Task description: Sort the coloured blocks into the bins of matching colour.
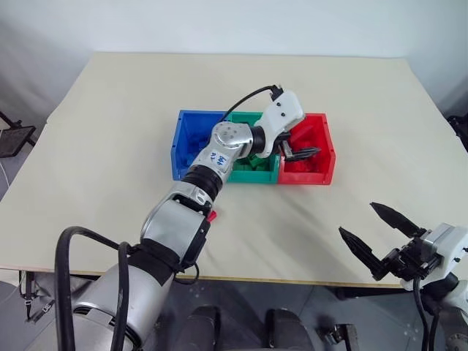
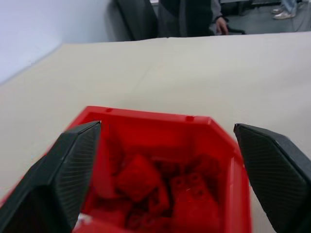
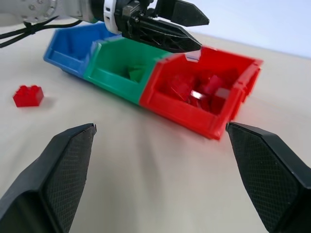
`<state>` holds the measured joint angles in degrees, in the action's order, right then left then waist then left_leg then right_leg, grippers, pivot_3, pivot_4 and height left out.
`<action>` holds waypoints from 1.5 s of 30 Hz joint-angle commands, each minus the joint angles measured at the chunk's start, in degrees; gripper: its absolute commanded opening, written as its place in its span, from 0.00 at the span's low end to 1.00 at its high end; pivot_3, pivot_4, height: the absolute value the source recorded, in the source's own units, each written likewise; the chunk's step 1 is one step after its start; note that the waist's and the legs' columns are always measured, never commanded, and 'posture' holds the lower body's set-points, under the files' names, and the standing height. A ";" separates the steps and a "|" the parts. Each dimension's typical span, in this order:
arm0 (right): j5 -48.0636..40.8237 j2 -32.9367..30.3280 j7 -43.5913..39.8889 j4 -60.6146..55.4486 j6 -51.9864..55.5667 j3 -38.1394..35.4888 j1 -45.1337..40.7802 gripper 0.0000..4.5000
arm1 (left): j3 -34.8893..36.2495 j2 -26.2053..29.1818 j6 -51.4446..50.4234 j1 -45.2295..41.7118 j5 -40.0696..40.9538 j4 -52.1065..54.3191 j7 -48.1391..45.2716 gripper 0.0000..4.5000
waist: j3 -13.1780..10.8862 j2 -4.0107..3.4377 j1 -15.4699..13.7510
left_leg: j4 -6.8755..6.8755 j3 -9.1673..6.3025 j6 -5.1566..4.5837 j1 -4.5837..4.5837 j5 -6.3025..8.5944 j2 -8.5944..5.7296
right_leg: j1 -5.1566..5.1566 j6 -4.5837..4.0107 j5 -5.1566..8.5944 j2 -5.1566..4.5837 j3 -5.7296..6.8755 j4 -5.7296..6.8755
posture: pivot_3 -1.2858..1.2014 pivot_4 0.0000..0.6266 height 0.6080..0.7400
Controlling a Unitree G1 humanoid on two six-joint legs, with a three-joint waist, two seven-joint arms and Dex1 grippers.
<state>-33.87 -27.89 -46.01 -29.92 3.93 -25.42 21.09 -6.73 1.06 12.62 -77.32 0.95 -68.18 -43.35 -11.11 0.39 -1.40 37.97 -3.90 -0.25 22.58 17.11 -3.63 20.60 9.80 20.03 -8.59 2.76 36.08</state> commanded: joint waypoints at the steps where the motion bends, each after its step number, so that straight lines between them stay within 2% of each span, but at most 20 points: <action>1: -0.66 -2.06 -1.59 0.99 -0.05 0.96 -2.44 1.00 | 2.84 4.76 2.52 3.13 2.67 6.32 -6.39 0.99 | 0.01 -0.01 0.15 | -0.01 0.00 0.00 -0.01 0.00 0.00 | 0.00 0.00 0.00 0.00 -0.01 0.01 | 0.52 0.24 1.00; 4: -0.90 -4.29 -3.97 2.39 0.73 2.72 -4.96 1.00 | 4.93 10.40 1.61 8.71 6.28 14.28 -14.59 0.99 | 0.02 -0.03 0.74 | -0.04 0.03 0.02 -0.06 -0.01 0.07 | 0.03 0.00 0.00 0.02 -0.03 0.06 | 0.52 0.24 1.00; 9: -0.98 -8.40 -8.10 5.02 2.50 6.62 -10.95 1.00 | 7.88 23.49 -2.73 23.58 11.18 32.03 -24.51 0.99 | 0.02 -0.03 1.68 | -0.04 -0.01 0.05 -0.09 -0.01 0.26 | 0.02 -0.02 0.01 0.04 -0.01 0.10 | 0.52 0.24 1.00; 15: -3.78 -13.30 -14.27 7.36 8.04 11.14 -17.50 1.00 | 17.26 35.84 -7.94 42.17 17.08 48.65 -23.18 0.99 | 0.01 -0.02 1.24 | 0.04 -0.14 0.04 -0.08 0.00 0.37 | -0.08 -0.04 0.00 -0.02 0.03 0.05 | 0.52 0.24 1.00; 18: -4.00 -14.00 -16.36 7.93 10.08 13.82 -20.62 1.00 | 21.55 40.02 -8.95 52.43 18.64 52.93 -22.99 0.99 | 0.01 -0.03 1.16 | 0.03 -0.21 0.04 -0.11 0.00 0.38 | -0.14 -0.08 -0.02 -0.04 0.04 -0.02 | 0.52 0.24 1.00; 22: -3.79 -14.62 -18.64 8.71 11.64 16.19 -23.80 1.00 | 23.56 43.74 -9.91 62.75 19.52 56.78 -25.09 0.99 | 0.01 -0.03 0.83 | 0.03 -0.22 0.05 -0.13 0.02 0.39 | -0.16 -0.10 -0.04 -0.04 0.03 -0.04 | 0.52 0.24 1.00; 27: -2.43 -15.25 -20.82 10.18 11.43 17.56 -26.40 1.00 | 22.17 44.73 -9.52 66.08 17.68 60.03 -23.18 0.99 | 0.01 -0.03 -0.13 | 0.05 -0.22 0.07 -0.12 0.03 0.41 | -0.12 -0.15 -0.05 -0.04 0.03 -0.15 | 0.52 0.24 1.00; 29: -1.62 -15.47 -21.31 10.39 10.49 17.37 -26.35 1.00 | 20.09 44.69 -12.73 66.41 16.35 62.85 -21.23 0.99 | 0.01 -0.03 -0.20 | 0.06 -0.22 0.07 -0.12 0.03 0.39 | -0.11 -0.16 -0.06 -0.07 0.03 -0.15 | 0.52 0.24 1.00; 38: -1.22 -17.52 -21.88 9.05 8.62 11.64 -20.17 1.00 | 10.78 39.42 -38.78 65.72 15.05 82.96 -5.17 0.99 | 0.01 -0.03 0.05 | -0.05 -0.16 0.06 -0.12 0.04 0.40 | -0.12 -0.16 -0.06 -0.02 0.00 -0.07 | 0.52 0.24 1.00; 40: -0.90 -17.52 -21.58 9.09 8.29 10.91 -19.19 1.00 | 9.47 37.55 -45.51 64.66 14.94 85.20 -0.74 0.99 | 0.01 -0.03 0.03 | -0.05 -0.15 0.06 -0.13 0.04 0.40 | -0.13 -0.16 -0.06 -0.02 0.00 -0.06 | 0.52 0.24 1.00; 45: -0.64 -16.68 -20.05 7.91 8.48 10.83 -17.49 1.00 | 4.56 32.87 -53.45 60.88 14.41 87.21 4.54 0.99 | 0.01 -0.03 0.00 | 0.00 -0.13 0.06 -0.14 0.04 0.40 | -0.12 -0.16 -0.06 0.00 -0.02 -0.05 | 0.52 0.24 1.00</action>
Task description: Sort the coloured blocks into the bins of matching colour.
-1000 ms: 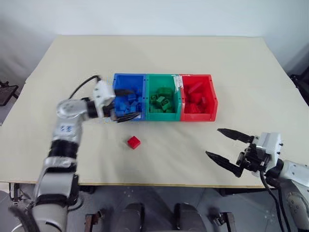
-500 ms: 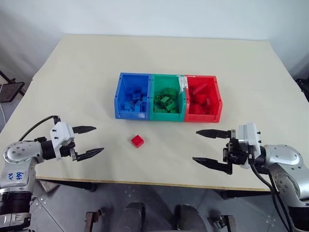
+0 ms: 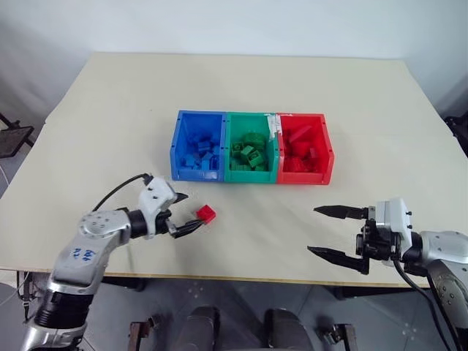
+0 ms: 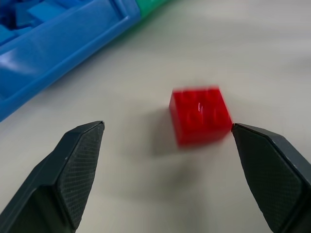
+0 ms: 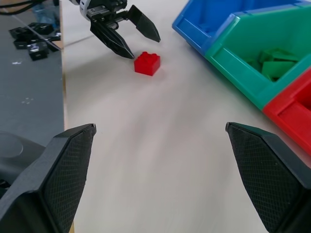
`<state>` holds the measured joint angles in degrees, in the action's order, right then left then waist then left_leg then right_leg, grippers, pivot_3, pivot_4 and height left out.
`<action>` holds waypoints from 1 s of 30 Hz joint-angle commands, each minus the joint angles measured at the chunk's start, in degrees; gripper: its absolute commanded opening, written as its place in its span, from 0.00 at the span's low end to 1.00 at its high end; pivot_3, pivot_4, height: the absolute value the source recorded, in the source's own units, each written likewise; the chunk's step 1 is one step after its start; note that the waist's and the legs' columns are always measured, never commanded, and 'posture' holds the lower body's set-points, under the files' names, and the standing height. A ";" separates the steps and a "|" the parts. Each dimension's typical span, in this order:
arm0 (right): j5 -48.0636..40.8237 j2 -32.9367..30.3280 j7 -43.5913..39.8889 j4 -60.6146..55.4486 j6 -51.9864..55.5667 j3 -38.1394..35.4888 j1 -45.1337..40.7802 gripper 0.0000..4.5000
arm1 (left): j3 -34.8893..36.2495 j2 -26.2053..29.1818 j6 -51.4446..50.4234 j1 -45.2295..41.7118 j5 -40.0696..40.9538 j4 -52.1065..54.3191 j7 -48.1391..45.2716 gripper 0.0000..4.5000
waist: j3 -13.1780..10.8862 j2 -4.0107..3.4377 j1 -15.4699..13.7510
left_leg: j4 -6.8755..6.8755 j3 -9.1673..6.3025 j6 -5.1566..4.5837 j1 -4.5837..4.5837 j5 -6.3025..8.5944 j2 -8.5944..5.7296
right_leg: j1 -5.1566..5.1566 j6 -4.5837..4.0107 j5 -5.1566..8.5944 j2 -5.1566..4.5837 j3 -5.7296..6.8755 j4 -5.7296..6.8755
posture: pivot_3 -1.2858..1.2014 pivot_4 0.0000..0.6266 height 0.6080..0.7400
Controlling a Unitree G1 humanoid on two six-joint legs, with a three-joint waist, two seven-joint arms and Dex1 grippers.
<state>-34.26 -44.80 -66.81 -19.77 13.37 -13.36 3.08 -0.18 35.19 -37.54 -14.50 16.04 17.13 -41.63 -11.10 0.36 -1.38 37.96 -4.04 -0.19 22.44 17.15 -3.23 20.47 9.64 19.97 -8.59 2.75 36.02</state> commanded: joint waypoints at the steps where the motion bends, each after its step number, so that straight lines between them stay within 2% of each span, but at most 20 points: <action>1: -0.27 0.30 0.91 -2.53 -0.95 -1.15 0.80 1.00 | -2.82 -1.74 -4.40 -2.54 -1.06 1.80 3.59 0.99 | 0.00 0.00 -0.03 | 0.00 0.01 0.00 -0.01 0.00 -0.01 | 0.00 0.00 0.00 -0.01 -0.01 -0.01 | 0.52 0.24 1.00; 7: -0.19 0.37 1.72 -3.03 -1.09 -1.40 1.55 1.00 | -8.31 -2.50 -10.37 -3.41 -2.15 3.77 5.76 0.99 | 0.00 0.00 -0.03 | -0.01 0.02 0.00 -0.01 0.00 -0.01 | 0.00 0.00 0.00 0.00 -0.01 -0.03 | 0.52 0.24 1.00; 11: -0.20 0.41 2.17 -3.03 -1.25 -1.60 1.55 1.00 | -8.76 -1.50 -12.44 -3.32 -3.66 3.98 7.84 0.80 | 0.00 0.00 -0.06 | 0.00 0.02 0.00 -0.05 0.00 -0.02 | -0.04 0.00 0.00 -0.01 -0.03 -0.11 | 0.52 0.24 1.00; 17: 0.04 0.56 2.76 -2.75 -1.49 -1.00 0.89 1.00 | -10.81 1.91 -13.77 -2.17 -3.32 7.28 5.85 0.37 | 0.02 -0.03 0.07 | -0.04 0.04 0.02 -0.07 0.01 0.00 | -0.02 0.00 0.00 0.00 -0.06 -0.12 | 0.52 0.24 1.00; 18: 0.15 0.62 2.93 -2.67 -1.62 -0.91 0.74 1.00 | -10.67 2.06 -12.61 -2.50 -3.28 6.67 5.56 0.32 | 0.02 -0.03 0.04 | -0.04 0.05 0.02 -0.08 0.01 0.00 | -0.02 -0.01 0.01 0.00 -0.07 -0.13 | 0.52 0.24 1.00; 22: 0.44 1.17 4.65 -2.82 -1.86 -1.65 1.09 1.00 | -10.36 2.03 0.26 -5.06 -3.76 2.35 0.99 0.33 | 0.02 -0.03 -0.29 | -0.02 0.05 0.02 -0.07 0.01 -0.01 | -0.03 -0.02 0.01 -0.01 -0.07 -0.20 | 0.52 0.24 1.00; 26: 0.64 2.73 8.15 -3.64 -2.46 -4.64 3.01 1.00 | -8.06 -0.48 9.55 -12.16 0.12 -3.10 -5.96 0.33 | 0.01 -0.03 -1.03 | 0.06 0.02 0.02 0.00 0.01 -0.03 | -0.02 -0.02 0.01 -0.03 -0.03 -0.23 | 0.52 0.24 1.00; 28: -1.16 4.83 11.41 -4.73 -1.71 -7.56 4.47 1.00 | -8.78 -3.35 11.46 -17.88 0.69 -7.91 -7.82 0.33 | 0.01 -0.03 -1.31 | 0.08 0.02 0.02 0.01 0.01 -0.06 | -0.03 -0.02 0.01 -0.05 -0.03 -0.23 | 0.52 0.24 1.00; 30: -0.86 6.95 14.57 -4.99 -2.89 -10.69 5.71 1.00 | -12.33 -7.46 16.17 -26.07 -1.99 -16.33 -10.20 0.33 | 0.01 -0.02 -1.96 | 0.11 0.03 0.02 0.01 0.00 -0.07 | -0.04 -0.01 0.01 -0.04 0.01 -0.19 | 0.52 0.24 1.00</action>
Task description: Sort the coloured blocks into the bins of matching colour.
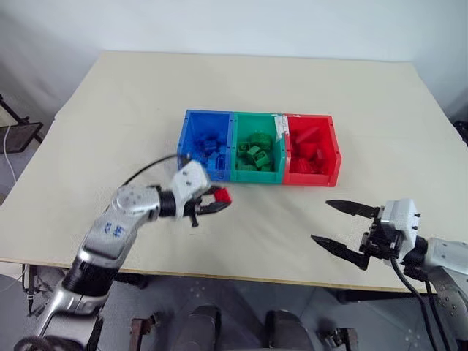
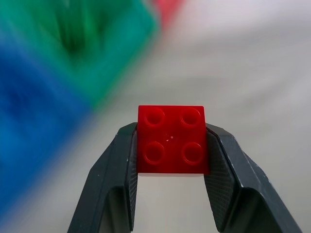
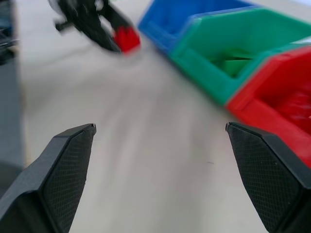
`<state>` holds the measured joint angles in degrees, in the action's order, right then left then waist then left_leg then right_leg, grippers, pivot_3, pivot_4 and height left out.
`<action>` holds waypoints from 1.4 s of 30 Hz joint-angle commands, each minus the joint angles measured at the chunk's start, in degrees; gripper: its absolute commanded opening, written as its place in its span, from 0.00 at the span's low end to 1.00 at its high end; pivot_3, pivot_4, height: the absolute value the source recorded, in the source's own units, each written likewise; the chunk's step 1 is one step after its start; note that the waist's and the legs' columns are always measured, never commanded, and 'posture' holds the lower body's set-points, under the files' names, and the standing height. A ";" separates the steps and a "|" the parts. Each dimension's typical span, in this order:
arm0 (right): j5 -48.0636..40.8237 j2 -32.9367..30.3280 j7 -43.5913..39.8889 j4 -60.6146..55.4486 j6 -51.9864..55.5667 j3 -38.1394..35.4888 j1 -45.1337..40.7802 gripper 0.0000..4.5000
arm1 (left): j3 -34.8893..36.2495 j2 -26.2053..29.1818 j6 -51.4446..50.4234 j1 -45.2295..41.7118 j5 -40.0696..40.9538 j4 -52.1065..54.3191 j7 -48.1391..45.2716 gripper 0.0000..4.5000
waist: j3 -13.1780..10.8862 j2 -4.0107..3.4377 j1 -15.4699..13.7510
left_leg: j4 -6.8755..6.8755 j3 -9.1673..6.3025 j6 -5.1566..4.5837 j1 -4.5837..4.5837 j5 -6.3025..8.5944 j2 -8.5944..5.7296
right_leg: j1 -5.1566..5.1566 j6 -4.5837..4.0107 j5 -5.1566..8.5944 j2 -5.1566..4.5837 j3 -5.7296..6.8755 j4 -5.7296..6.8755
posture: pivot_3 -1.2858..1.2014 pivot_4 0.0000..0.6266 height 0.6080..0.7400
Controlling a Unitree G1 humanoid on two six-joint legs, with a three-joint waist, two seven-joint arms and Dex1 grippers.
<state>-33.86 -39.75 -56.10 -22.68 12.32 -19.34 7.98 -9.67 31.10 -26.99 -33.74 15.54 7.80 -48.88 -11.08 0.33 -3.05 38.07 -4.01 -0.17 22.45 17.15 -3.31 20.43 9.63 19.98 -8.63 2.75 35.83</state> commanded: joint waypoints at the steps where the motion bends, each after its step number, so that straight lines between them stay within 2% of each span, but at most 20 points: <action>1: -1.30 2.97 5.56 -2.15 -1.99 -6.00 1.10 1.00 | -4.51 -5.70 8.28 -10.78 -3.40 -11.82 -3.35 0.33 | 0.00 0.01 -0.30 | 0.04 -0.01 0.00 0.02 -0.01 -0.08 | -0.01 0.00 0.00 0.02 0.04 0.02 | 0.52 0.24 1.00; 7: -1.05 7.76 11.60 -6.87 -2.02 -9.18 7.07 1.00 | -5.78 -23.09 26.40 -32.86 -9.90 -46.72 0.61 0.33 | -0.02 0.05 -0.01 | -0.06 0.09 -0.07 0.12 -0.04 -0.33 | 0.03 0.08 -0.04 0.03 0.07 0.11 | 0.52 0.24 1.00; 9: -0.69 9.21 12.79 -8.43 -2.71 -9.44 9.38 1.00 | -4.73 -27.20 30.92 -37.83 -11.09 -56.68 2.42 0.33 | -0.02 0.05 0.19 | -0.08 0.29 -0.07 0.28 -0.04 -0.33 | 0.16 0.09 -0.04 0.05 0.17 0.09 | 0.52 0.24 1.00; 12: -0.20 11.90 14.47 -11.34 -4.04 -9.61 13.19 1.00 | -4.22 -31.13 36.20 -43.45 -14.15 -68.69 7.16 0.33 | -0.03 0.05 0.93 | -0.15 0.57 -0.11 0.32 -0.02 -0.31 | 0.28 0.10 -0.04 0.04 0.13 0.10 | 0.52 0.24 1.00; 16: 0.25 14.22 16.15 -14.60 -5.34 -9.28 16.88 1.00 | -2.22 -32.87 38.29 -46.11 -15.26 -75.75 9.00 0.33 | -0.03 0.05 1.73 | -0.20 0.59 -0.11 0.31 -0.02 -0.27 | 0.37 0.11 -0.03 0.05 0.08 0.15 | 0.52 0.24 1.00; 18: 0.52 15.28 16.81 -15.85 -6.20 -9.30 18.75 1.00 | -1.88 -32.77 38.57 -45.95 -16.06 -76.99 8.32 0.50 | -0.03 0.06 1.70 | -0.17 0.58 -0.11 0.31 -0.02 -0.26 | 0.37 0.10 -0.03 0.05 0.05 0.17 | 0.52 0.24 1.00; 20: 0.58 15.86 17.21 -16.39 -6.79 -9.24 19.68 1.00 | -1.90 -32.39 39.13 -45.79 -17.59 -77.63 10.14 0.62 | -0.03 0.06 1.61 | -0.12 0.56 -0.12 0.32 -0.03 -0.26 | 0.37 0.10 -0.03 0.05 0.06 0.21 | 0.52 0.24 1.00; 24: 0.41 15.29 15.73 -14.94 -7.98 -8.36 19.57 1.00 | -0.08 -31.18 42.65 -43.39 -16.66 -75.94 6.22 0.90 | -0.03 0.06 1.42 | -0.08 0.40 -0.12 0.33 -0.03 -0.29 | 0.35 0.11 -0.03 0.04 0.05 0.21 | 0.52 0.24 1.00; 27: 0.01 14.03 13.45 -13.13 -8.57 -7.89 18.40 1.00 | 0.88 -29.05 44.22 -40.67 -15.67 -72.74 0.64 0.90 | -0.03 0.05 1.59 | -0.09 0.25 -0.11 0.31 -0.03 -0.28 | 0.35 0.11 -0.03 0.05 0.05 0.21 | 0.52 0.24 1.00; 30: -0.42 11.83 10.74 -10.38 -8.20 -6.81 15.46 1.00 | 1.64 -24.68 43.71 -35.11 -14.11 -65.76 -6.07 0.90 | -0.02 0.05 2.04 | -0.09 0.24 -0.11 0.28 -0.03 -0.26 | 0.35 0.11 -0.04 0.05 0.00 0.23 | 0.52 0.24 1.00; 35: -0.04 7.04 5.15 -4.09 -7.27 -2.60 7.78 1.00 | 5.74 -11.33 33.44 -19.03 -6.00 -42.28 -17.34 0.90 | -0.02 0.01 3.62 | -0.14 0.22 -0.06 0.12 -0.05 -0.12 | 0.31 0.08 -0.03 0.10 -0.03 0.33 | 0.52 0.24 1.00; 39: 0.94 3.85 -0.02 2.12 -7.78 0.92 1.93 1.00 | 10.52 -1.63 28.73 -6.55 -1.05 -27.07 -19.67 0.90 | -0.02 0.01 3.43 | -0.18 0.18 -0.04 -0.01 -0.04 0.10 | 0.25 0.04 -0.01 0.07 -0.06 0.38 | 0.52 0.24 1.00; 42: 2.04 2.27 -3.46 6.21 -9.14 2.90 -1.73 1.00 | 13.98 2.05 25.02 0.56 1.57 -19.19 -17.59 0.90 | -0.02 0.01 2.28 | -0.05 0.01 -0.06 -0.01 -0.04 0.05 | 0.08 0.04 -0.01 0.00 -0.02 0.30 | 0.52 0.24 1.00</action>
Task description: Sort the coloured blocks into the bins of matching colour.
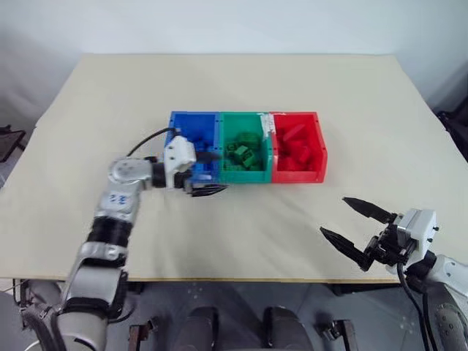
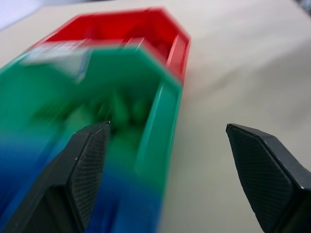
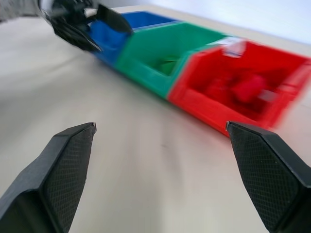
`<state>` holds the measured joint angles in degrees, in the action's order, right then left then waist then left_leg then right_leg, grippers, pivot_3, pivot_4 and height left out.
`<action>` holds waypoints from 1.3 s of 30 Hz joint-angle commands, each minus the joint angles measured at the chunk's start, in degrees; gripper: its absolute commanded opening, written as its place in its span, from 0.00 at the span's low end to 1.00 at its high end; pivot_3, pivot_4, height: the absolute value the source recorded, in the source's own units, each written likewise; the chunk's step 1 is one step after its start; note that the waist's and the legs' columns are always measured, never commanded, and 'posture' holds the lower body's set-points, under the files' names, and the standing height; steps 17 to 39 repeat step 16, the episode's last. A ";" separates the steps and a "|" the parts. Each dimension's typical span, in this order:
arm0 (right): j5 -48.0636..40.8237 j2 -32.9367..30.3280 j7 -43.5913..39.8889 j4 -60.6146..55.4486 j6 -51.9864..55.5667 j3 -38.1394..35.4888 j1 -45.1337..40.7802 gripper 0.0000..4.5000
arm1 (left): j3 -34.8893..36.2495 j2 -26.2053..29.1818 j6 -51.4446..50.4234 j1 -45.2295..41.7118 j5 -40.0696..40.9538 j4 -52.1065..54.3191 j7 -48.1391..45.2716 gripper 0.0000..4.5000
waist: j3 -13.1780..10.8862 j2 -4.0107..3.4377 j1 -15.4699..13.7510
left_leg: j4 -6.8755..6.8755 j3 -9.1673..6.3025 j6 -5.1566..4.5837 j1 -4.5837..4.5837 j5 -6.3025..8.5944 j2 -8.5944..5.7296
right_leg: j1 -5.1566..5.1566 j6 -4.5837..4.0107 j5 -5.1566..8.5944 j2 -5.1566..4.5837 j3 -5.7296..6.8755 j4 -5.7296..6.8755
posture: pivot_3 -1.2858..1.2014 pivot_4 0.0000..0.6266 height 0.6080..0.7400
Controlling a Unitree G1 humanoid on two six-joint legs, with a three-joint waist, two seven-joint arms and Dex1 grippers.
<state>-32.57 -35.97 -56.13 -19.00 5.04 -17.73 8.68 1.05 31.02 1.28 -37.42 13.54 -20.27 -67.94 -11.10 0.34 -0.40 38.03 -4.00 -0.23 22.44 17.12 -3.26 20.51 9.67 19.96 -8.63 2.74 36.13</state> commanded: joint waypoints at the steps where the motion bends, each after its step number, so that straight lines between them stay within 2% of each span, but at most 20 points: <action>1: 0.94 -1.85 -4.30 4.00 -1.99 1.90 -3.94 1.00 | 5.03 3.88 -4.61 8.12 4.28 12.10 2.15 0.90 | 0.00 0.00 -0.82 | 0.06 -0.03 -0.01 -0.01 0.01 0.01 | -0.07 -0.01 -0.01 0.00 0.01 -0.04 | 0.52 0.24 1.00; 6: 1.32 -2.41 -7.08 9.13 -2.47 3.72 -8.72 1.00 | 11.81 8.22 -8.32 23.07 6.40 22.82 6.39 0.90 | 0.00 0.00 -1.05 | -0.04 -0.10 0.02 -0.04 0.01 0.05 | -0.06 -0.03 -0.02 0.03 0.02 -0.12 | 0.52 0.24 1.00; 9: 1.53 -2.24 -7.93 10.72 -2.51 4.32 -10.15 1.00 | 14.19 8.52 -8.99 27.70 6.67 25.67 9.12 0.90 | 0.00 0.00 -1.11 | -0.02 -0.10 0.04 -0.05 0.02 0.05 | -0.05 -0.06 -0.01 0.02 0.01 -0.18 | 0.52 0.24 1.00; 16: 2.17 -1.75 -7.84 13.36 -3.11 4.35 -12.46 1.00 | 14.88 8.03 -6.70 28.42 5.12 25.27 13.63 0.90 | 0.00 -0.01 -0.88 | -0.02 -0.05 0.06 -0.07 0.03 0.04 | -0.02 -0.07 -0.01 0.03 -0.01 -0.17 | 0.52 0.24 1.00; 39: 2.17 -1.75 -7.84 13.36 -3.11 4.35 -12.46 1.00 | 14.88 8.03 -6.70 28.42 5.12 25.27 13.63 0.90 | 0.00 -0.01 -0.88 | -0.02 -0.05 0.06 -0.07 0.03 0.04 | -0.02 -0.07 -0.01 0.03 -0.01 -0.17 | 0.52 0.24 1.00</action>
